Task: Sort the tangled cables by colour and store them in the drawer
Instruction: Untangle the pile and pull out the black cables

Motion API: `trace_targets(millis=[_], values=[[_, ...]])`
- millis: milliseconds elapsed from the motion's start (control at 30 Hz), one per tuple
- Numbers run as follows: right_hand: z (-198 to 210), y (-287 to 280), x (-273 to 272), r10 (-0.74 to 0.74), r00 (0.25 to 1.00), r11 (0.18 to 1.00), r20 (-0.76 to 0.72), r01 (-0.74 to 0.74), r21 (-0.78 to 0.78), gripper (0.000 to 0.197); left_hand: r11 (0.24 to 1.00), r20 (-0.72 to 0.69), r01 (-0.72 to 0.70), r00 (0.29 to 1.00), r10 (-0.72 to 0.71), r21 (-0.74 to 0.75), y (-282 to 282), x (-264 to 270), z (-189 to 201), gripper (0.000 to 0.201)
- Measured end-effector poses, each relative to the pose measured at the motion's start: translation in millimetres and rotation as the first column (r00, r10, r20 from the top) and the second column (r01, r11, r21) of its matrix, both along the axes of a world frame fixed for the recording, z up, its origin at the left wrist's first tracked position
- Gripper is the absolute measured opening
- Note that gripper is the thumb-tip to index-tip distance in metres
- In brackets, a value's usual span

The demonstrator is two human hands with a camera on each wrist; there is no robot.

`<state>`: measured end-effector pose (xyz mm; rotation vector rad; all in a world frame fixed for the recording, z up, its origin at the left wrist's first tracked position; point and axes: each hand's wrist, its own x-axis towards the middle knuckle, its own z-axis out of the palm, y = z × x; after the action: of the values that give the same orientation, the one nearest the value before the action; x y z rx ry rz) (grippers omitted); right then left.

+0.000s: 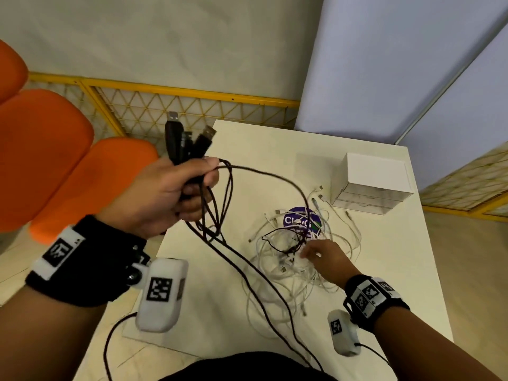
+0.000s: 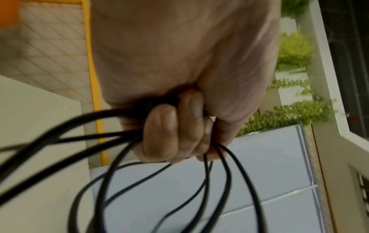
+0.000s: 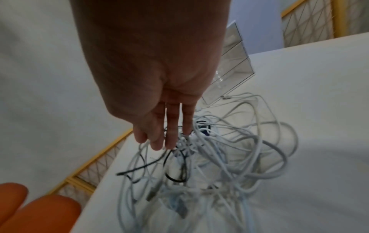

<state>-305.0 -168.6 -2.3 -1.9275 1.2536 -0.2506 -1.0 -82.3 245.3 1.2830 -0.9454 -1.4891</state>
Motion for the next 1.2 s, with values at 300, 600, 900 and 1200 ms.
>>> trace_targets(millis=[300,600,900,1200], values=[[84,2,33,-0.341,0.807,0.926,0.483,0.199,0.321,0.025,0.976,0.24,0.179,0.949,-0.205,0.125,5,-19,-39,0.036],[170,28,60,0.102,0.895,0.975,0.435,-0.176,0.135,0.025,0.966,0.26,0.19,0.938,-0.231,0.176,-5,-25,-46,0.033],[152,15,-56,-0.227,0.963,0.964,0.145,0.201,0.175,0.036,0.976,0.218,0.006,0.975,-0.054,0.217,0,-8,-58,0.041],[24,40,-194,-0.026,0.842,0.826,-0.538,0.322,0.463,0.038,0.982,0.155,-0.094,0.985,0.068,0.165,-5,-13,-54,0.051]])
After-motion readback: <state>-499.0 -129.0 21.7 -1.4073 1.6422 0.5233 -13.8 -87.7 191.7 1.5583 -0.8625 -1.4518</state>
